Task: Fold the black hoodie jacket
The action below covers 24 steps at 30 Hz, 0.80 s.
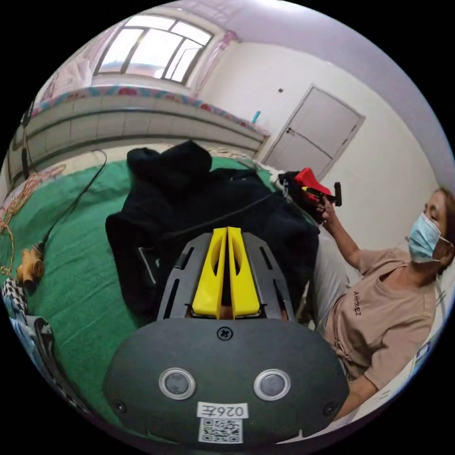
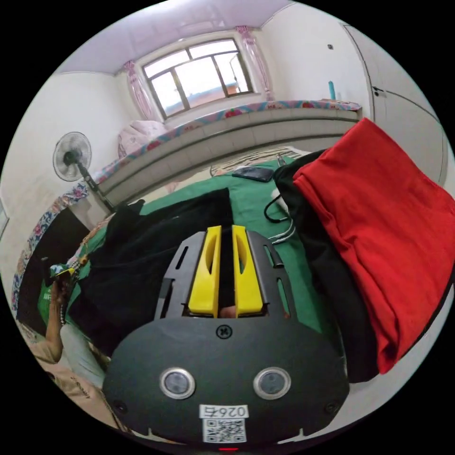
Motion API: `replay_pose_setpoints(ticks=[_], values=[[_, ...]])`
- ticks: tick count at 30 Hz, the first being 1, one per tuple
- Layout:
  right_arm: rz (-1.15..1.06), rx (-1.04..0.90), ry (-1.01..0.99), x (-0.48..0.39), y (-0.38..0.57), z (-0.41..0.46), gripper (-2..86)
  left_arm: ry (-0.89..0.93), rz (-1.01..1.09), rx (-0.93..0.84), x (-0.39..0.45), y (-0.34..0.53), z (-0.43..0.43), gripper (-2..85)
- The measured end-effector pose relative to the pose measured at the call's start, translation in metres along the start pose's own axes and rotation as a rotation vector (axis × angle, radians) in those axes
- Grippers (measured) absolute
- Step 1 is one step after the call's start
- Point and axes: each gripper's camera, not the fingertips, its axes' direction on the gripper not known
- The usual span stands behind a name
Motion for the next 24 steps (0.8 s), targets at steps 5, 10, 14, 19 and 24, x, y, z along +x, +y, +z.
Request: replay_pose_setpoints(ticks=[5, 10, 14, 19, 24], values=[[-0.073, -0.243, -0.099, -0.041, 0.029, 0.021, 10.1, -0.042, 0.11, -0.002, 0.051, -0.009, 0.036, 24.5], [-0.118, -0.431, -0.067, -0.08, 0.026, 0.072, 11.9, 0.0, 0.127, -0.319, 0.056, -0.022, 0.11, 23.6], [-0.209, -0.429, 0.052, -0.115, 0.017, 0.066, 7.1, 0.106, 0.16, -0.68, 0.062, -0.016, 0.17, 6.2], [-0.368, -0.17, 0.143, -0.186, -0.001, -0.008, 2.2, 0.109, 0.295, -0.584, 0.081, -0.018, 0.147, 4.6], [-0.446, 0.179, 0.239, -0.255, -0.045, -0.058, -0.4, 0.209, 0.283, -0.465, 0.074, -0.015, 0.118, 4.2]])
